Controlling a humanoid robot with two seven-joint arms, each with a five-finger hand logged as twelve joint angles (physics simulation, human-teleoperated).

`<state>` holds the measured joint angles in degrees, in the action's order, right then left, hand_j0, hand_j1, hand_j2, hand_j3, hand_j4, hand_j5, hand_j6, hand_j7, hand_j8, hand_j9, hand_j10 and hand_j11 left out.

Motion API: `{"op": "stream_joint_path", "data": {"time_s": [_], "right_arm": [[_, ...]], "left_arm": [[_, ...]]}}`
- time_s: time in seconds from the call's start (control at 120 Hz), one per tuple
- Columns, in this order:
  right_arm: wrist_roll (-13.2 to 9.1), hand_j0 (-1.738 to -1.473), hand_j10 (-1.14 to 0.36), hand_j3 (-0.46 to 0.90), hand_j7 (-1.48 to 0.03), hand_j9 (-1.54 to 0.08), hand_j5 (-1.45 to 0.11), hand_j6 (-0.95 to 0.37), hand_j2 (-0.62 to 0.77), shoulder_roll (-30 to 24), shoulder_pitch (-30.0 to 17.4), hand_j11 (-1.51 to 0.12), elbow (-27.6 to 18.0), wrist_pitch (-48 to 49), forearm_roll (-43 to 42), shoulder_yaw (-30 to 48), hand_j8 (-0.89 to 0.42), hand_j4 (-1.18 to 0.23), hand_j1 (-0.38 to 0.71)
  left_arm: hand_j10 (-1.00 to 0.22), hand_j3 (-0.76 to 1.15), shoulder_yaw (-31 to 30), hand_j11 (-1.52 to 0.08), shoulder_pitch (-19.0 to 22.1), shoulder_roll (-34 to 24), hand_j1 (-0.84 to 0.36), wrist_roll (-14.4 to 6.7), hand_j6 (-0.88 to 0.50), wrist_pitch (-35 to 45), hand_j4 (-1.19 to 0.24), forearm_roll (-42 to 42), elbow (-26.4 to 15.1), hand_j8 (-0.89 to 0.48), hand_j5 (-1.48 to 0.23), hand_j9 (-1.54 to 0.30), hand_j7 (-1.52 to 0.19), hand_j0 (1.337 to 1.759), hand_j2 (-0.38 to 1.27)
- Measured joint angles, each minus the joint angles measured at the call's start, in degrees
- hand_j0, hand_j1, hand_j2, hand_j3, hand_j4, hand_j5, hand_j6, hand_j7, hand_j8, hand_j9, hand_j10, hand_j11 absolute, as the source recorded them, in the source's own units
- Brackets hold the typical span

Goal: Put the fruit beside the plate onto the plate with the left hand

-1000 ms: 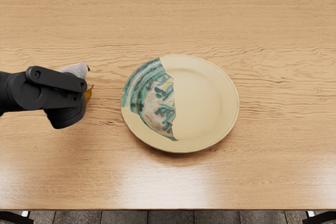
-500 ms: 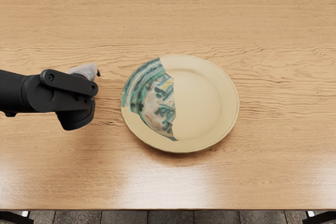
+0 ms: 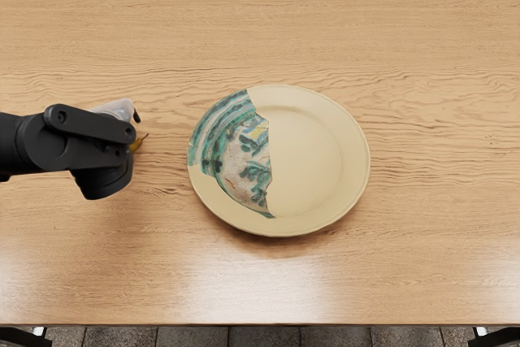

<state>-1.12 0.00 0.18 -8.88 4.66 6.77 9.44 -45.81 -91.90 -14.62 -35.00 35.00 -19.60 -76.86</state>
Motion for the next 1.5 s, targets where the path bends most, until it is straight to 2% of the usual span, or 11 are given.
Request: {"op": "stream_joint_path", "data": {"time_s": [0.192, 0.408, 0.583, 0.733, 0.925, 0.992, 1.375, 1.5], "right_arm": [[-0.01, -1.658, -0.03, 0.00, -0.04, -0.04, -0.04, -0.03, -0.01, 0.00, 0.00, -0.04, 0.00, 0.00, 0.00, 0.02, -0.03, -0.03, -0.31], [-0.02, -1.658, -0.03, 0.00, -0.04, -0.04, -0.04, -0.03, -0.01, 0.00, 0.00, -0.04, 0.00, 0.00, 0.00, 0.00, -0.03, -0.03, -0.31], [-0.02, -1.658, -0.03, 0.00, -0.04, -0.04, -0.04, -0.03, -0.01, 0.00, 0.00, -0.04, 0.00, 0.00, 0.00, -0.03, -0.03, -0.03, -0.31], [-0.02, -1.658, -0.03, 0.00, -0.04, -0.04, -0.04, -0.03, -0.01, 0.00, 0.00, -0.04, 0.00, 0.00, 0.00, -0.03, -0.03, -0.03, -0.31], [-0.01, -1.658, -0.03, 0.00, -0.04, -0.04, -0.04, -0.03, -0.01, 0.00, 0.00, -0.04, 0.00, -0.01, 0.00, -0.03, -0.03, -0.03, -0.31], [-0.01, -1.658, -0.03, 0.00, -0.04, -0.04, -0.04, -0.03, -0.01, 0.00, 0.00, -0.04, 0.00, -0.01, 0.00, 0.00, -0.03, -0.03, -0.31], [-0.02, -1.658, -0.03, 0.00, -0.04, -0.04, -0.04, -0.03, -0.01, 0.00, 0.00, -0.04, 0.00, 0.00, 0.00, 0.05, -0.03, -0.03, -0.31], [-0.02, -1.658, -0.03, 0.00, -0.04, -0.04, -0.04, -0.03, -0.01, 0.00, 0.00, -0.04, 0.00, 0.00, 0.00, 0.05, -0.03, -0.03, -0.31]], "left_arm": [[-0.43, 0.00, 0.30, -0.56, 0.77, -0.14, -0.17, 0.00, -0.43, 0.00, -0.43, 0.01, 0.03, -0.43, -0.56, -0.56, -0.56, 1.658, 0.09], [-0.45, 0.00, 0.44, -0.58, 0.84, -1.89, -0.19, 0.00, -0.45, 0.00, -0.45, 0.07, 0.04, -0.45, -0.58, -0.58, -0.58, 1.658, 0.09], [-0.46, 0.00, 0.49, -0.59, 2.48, -2.26, -0.20, 0.00, -0.46, 0.00, -0.46, 0.10, 0.29, -0.46, -0.59, -0.59, -0.59, 1.658, 0.09], [-0.53, 0.00, 1.65, -0.70, 2.51, -2.25, -0.29, 0.00, -0.53, 0.02, -0.53, 0.14, 0.74, -0.50, -0.69, -0.70, -0.69, 1.658, 0.11], [-0.57, 0.00, 2.44, -0.79, 2.59, -2.16, -0.31, 0.00, -0.54, -0.02, -0.60, 0.16, 0.81, -0.50, -0.79, -0.79, -0.79, 1.657, 0.22], [-0.58, 0.00, 2.71, -0.82, 3.36, -2.20, -0.27, -0.04, -0.58, 0.08, -0.63, -0.40, 0.90, -0.52, -0.78, -0.81, -0.79, 1.652, 0.09], [-0.68, 0.00, 4.78, -0.93, 3.57, -2.15, -0.31, -0.01, -0.61, 0.05, -0.71, 0.08, 0.65, -0.56, -0.90, -0.92, -0.90, 1.655, 0.43], [-0.67, 0.00, 5.20, -0.96, 3.57, -2.09, -0.33, 0.00, -0.59, 0.03, -0.73, 0.15, 0.57, -0.56, -0.94, -0.95, -0.94, 1.655, 0.46]]}}
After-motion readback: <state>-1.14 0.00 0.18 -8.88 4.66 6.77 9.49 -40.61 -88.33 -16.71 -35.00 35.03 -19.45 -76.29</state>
